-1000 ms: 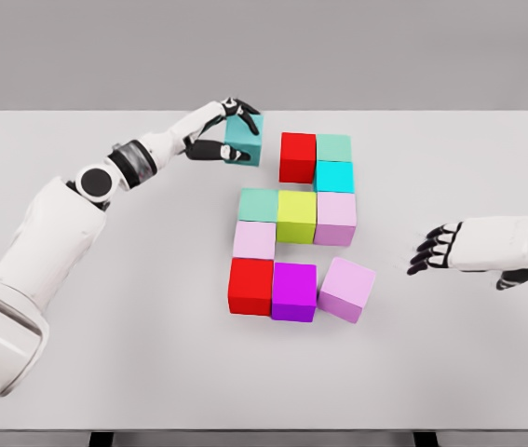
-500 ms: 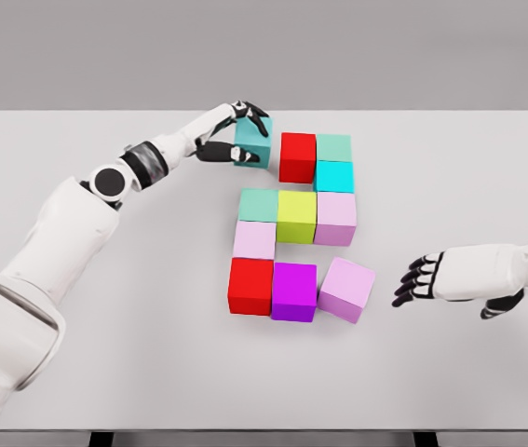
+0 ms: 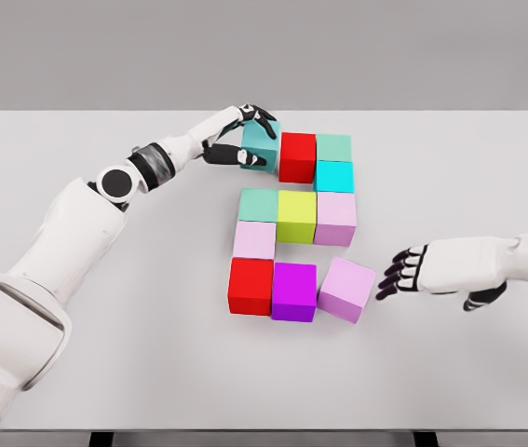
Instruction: Assemble the squares on the desktop into the number 2
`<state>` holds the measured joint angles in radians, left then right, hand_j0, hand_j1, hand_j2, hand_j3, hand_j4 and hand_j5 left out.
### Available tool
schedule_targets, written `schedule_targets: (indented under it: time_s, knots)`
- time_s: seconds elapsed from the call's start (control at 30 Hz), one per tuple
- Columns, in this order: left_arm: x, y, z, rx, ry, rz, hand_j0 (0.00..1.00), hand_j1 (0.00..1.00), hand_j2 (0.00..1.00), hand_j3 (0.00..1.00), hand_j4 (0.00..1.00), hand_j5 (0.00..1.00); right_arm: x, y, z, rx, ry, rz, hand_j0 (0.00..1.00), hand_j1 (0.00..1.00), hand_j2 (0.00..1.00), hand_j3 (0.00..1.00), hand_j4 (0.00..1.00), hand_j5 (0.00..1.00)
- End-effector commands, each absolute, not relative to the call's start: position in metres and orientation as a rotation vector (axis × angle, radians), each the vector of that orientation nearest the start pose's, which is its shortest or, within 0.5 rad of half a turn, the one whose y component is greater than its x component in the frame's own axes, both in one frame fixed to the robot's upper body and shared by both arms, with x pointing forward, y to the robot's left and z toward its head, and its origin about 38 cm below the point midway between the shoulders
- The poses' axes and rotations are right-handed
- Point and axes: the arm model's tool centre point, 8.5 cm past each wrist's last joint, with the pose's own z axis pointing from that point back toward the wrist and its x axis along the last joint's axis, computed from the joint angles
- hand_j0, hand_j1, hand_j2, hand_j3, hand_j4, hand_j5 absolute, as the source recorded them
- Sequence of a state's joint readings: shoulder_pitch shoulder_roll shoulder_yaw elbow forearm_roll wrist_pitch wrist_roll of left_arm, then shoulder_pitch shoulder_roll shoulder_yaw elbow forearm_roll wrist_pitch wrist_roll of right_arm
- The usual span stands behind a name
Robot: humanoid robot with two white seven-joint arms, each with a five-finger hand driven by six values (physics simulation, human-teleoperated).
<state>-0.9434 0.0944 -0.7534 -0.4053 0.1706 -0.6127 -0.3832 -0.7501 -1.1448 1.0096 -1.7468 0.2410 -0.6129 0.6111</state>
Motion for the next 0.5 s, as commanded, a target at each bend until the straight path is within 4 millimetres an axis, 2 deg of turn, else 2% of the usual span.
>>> schedule_targets:
  time_s: [0.0, 0.13, 0.47]
  knots:
    - [0.5513, 0.1496, 0.1288, -0.189, -1.639, -1.094, 0.48, 0.48, 0.48, 0.48, 0.48, 0.48, 0.3481, -0.3066, 0.2035, 0.112, 1.494, -3.278, 1.0, 1.0, 1.0, 1.0, 1.0, 1.0]
    - [0.5511, 0.1478, 0.1288, -0.192, -1.64, -1.094, 0.69, 0.69, 0.69, 0.69, 0.69, 0.69, 0.349, -0.3041, 0.2032, 0.108, 1.501, -3.271, 1.0, 1.0, 1.0, 1.0, 1.0, 1.0]
    - [0.5512, 0.1465, 0.1294, -0.196, -1.644, -1.088, 0.8, 0.8, 0.8, 0.8, 0.8, 0.8, 0.3562, -0.3098, 0.2002, 0.13, 1.51, -3.295, 1.0, 1.0, 1.0, 1.0, 1.0, 1.0]
